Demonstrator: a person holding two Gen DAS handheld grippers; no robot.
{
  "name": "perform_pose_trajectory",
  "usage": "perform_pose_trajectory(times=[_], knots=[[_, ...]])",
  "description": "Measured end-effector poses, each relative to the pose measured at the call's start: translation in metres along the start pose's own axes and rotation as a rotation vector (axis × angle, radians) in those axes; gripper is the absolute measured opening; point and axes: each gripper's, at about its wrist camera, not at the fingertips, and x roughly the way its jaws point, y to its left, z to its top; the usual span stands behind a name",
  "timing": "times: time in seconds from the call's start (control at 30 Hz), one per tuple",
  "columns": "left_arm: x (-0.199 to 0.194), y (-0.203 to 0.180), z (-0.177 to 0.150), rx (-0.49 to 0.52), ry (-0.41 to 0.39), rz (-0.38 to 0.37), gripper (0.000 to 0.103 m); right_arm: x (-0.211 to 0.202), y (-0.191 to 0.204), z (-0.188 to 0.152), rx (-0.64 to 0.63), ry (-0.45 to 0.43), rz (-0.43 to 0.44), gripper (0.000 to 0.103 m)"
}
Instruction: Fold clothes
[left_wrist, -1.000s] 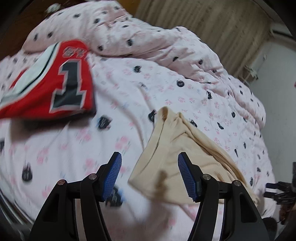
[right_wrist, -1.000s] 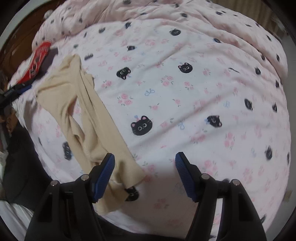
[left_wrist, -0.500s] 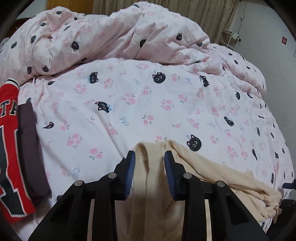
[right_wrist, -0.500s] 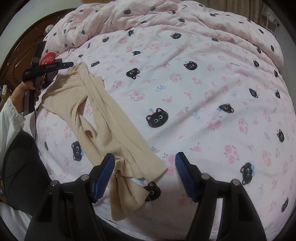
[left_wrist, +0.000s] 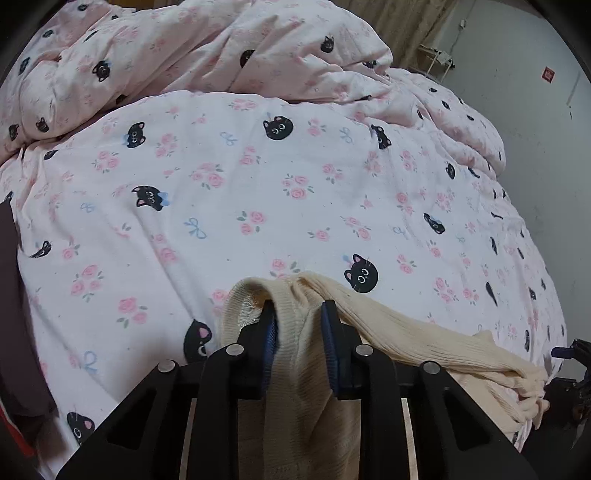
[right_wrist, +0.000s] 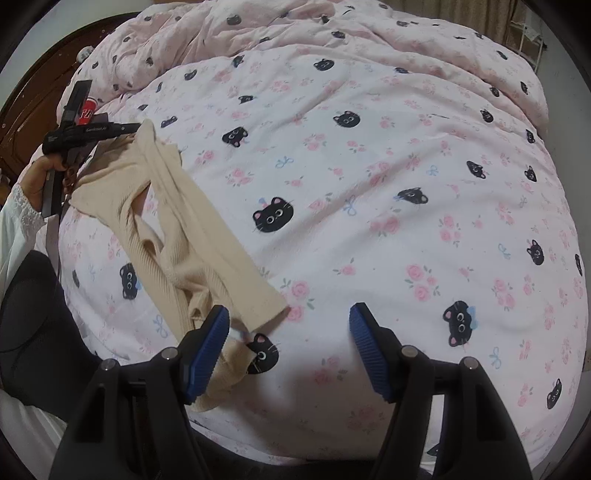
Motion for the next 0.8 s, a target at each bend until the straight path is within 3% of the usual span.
perform_pose_trajectory(times=[0.07,0.13,0.2,0.57,0.6,0.7,0.8], knots=[[0.003,0.002,0.0,-0.01,0.003,0.008,0.011,0.003,0.002,0.0,-0.008,0.01,0.015,0.062],[0.003,0.008,-0.001,-0.043,-0.001,0.001,0.008,0.005,0.004,0.0,-0.021,0.016,0.025,0.043],[0.001,0.012,-0.001,-0.064,-0.009,-0.002,0.006,0.006,0.008,0.0,-0.033,0.019,0.025,0.035],[0.005,0.011,-0.003,-0.061,-0.01,0.015,0.006,0.011,0.025,0.002,-0.115,0.035,-0.027,0.033],[0.005,0.011,-0.003,-0.064,-0.01,0.015,0.006,0.011,0.027,0.002,-0.124,0.037,-0.034,0.032],[0.006,0.012,-0.003,-0.071,-0.012,0.014,0.006,0.012,0.028,0.002,-0.127,0.037,-0.049,0.007],[0.003,0.012,-0.002,-0.076,-0.029,0.008,0.006,0.006,0.024,0.005,-0.102,0.016,-0.037,0.007]])
